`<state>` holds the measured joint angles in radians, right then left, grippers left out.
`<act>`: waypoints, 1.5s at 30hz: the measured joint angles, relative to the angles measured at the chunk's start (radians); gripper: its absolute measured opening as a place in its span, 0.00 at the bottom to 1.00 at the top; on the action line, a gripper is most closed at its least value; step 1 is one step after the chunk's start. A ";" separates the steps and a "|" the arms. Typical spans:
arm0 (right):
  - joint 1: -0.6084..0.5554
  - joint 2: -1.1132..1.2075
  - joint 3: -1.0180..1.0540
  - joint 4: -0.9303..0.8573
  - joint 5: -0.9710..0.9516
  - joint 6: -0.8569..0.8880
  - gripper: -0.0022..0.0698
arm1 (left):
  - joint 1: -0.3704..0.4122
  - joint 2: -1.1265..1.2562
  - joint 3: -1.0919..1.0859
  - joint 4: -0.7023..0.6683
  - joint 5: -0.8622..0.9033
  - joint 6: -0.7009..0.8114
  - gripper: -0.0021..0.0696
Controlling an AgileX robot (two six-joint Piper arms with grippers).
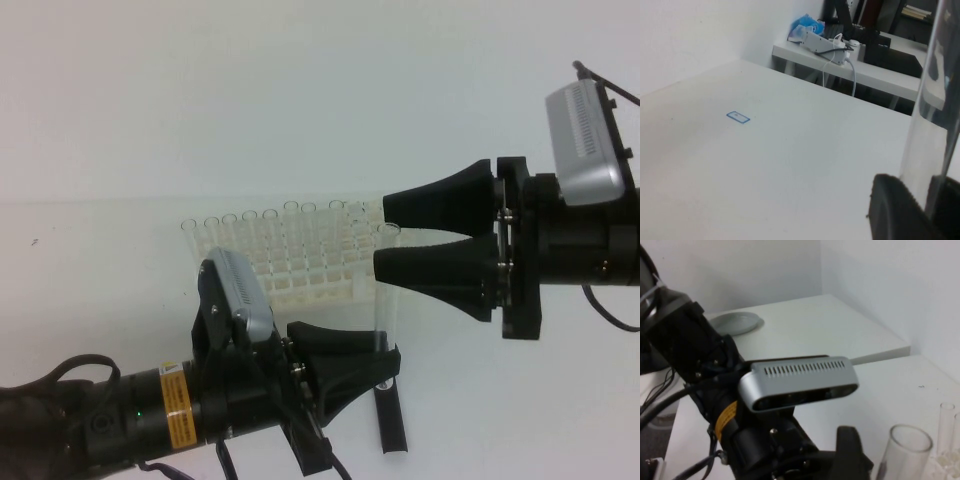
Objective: Place the test tubes
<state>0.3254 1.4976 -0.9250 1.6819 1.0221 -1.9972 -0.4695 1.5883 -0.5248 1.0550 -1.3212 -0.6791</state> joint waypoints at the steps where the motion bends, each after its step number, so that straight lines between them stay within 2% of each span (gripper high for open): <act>1: 0.003 0.005 -0.004 0.000 0.000 0.004 0.70 | 0.000 0.000 0.000 -0.003 0.000 0.002 0.03; 7: 0.028 0.048 -0.029 0.000 0.013 0.022 0.63 | 0.000 0.000 0.000 -0.054 0.000 0.008 0.03; 9: 0.039 0.063 -0.032 0.000 0.012 0.032 0.58 | -0.002 0.000 0.000 -0.062 0.000 0.008 0.03; 10: 0.044 0.068 -0.032 0.000 0.012 0.037 0.53 | -0.002 0.000 0.000 -0.062 0.000 0.008 0.03; 13: 0.048 0.079 -0.041 0.000 0.004 0.042 0.24 | -0.002 0.000 0.000 -0.060 0.000 -0.022 0.03; 15: 0.048 0.083 -0.051 0.002 0.002 0.049 0.20 | -0.002 0.000 0.000 -0.060 0.000 -0.082 0.06; 18: 0.050 0.085 -0.072 -0.002 0.002 0.067 0.20 | 0.002 0.000 0.000 -0.062 0.000 -0.241 0.26; 22: 0.056 0.071 -0.115 -0.016 -0.040 0.032 0.20 | 0.002 0.000 0.000 -0.088 0.000 -0.423 0.72; 23: 0.056 0.058 -0.129 -0.014 -0.077 0.020 0.20 | 0.002 0.000 0.000 -0.090 0.000 -0.455 0.79; 24: 0.056 0.040 -0.141 -0.008 -0.122 0.011 0.20 | 0.002 -0.001 0.000 -0.090 0.000 -0.478 0.81; 25: 0.056 0.022 -0.146 -0.005 -0.163 0.003 0.20 | 0.002 -0.002 0.000 -0.090 0.000 -0.508 0.80; 26: 0.056 0.003 -0.151 -0.002 -0.218 -0.005 0.20 | 0.002 -0.011 -0.002 -0.081 0.116 -0.502 0.72; 27: 0.056 -0.015 -0.151 0.000 -0.277 -0.011 0.20 | 0.002 -0.019 0.000 -0.086 0.000 -0.525 0.72; 30: 0.056 -0.057 -0.151 0.002 -0.448 -0.023 0.20 | 0.005 -0.088 0.000 -0.034 0.000 -0.543 0.40; 32: 0.056 -0.084 -0.151 0.004 -0.519 -0.044 0.20 | 0.012 -0.156 0.000 0.033 0.004 -0.543 0.10; 33: 0.054 -0.099 -0.151 0.004 -0.543 -0.050 0.20 | 0.012 -0.186 0.000 0.055 0.017 -0.543 0.04; 37: 0.054 -0.158 -0.151 0.004 -0.573 -0.062 0.20 | 0.012 -0.359 0.000 0.096 0.187 -0.613 0.03; 38: 0.054 -0.169 -0.148 0.004 -0.575 -0.064 0.20 | 0.012 -0.411 0.000 0.100 0.240 -0.623 0.06; 40: 0.054 -0.199 -0.128 0.004 -0.582 -0.067 0.20 | 0.012 -0.520 0.000 0.127 0.357 -0.657 0.03; 42: 0.054 -0.231 -0.097 0.004 -0.590 -0.077 0.20 | 0.010 -0.622 0.000 0.207 0.502 -0.723 0.03; 45: 0.054 -0.301 -0.039 0.004 -0.617 -0.089 0.20 | 0.010 -0.772 0.000 0.457 0.687 -0.928 0.03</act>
<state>0.3796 1.1963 -0.9642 1.6863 0.4050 -2.0858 -0.4599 0.8163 -0.5248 1.5117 -0.6342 -1.6070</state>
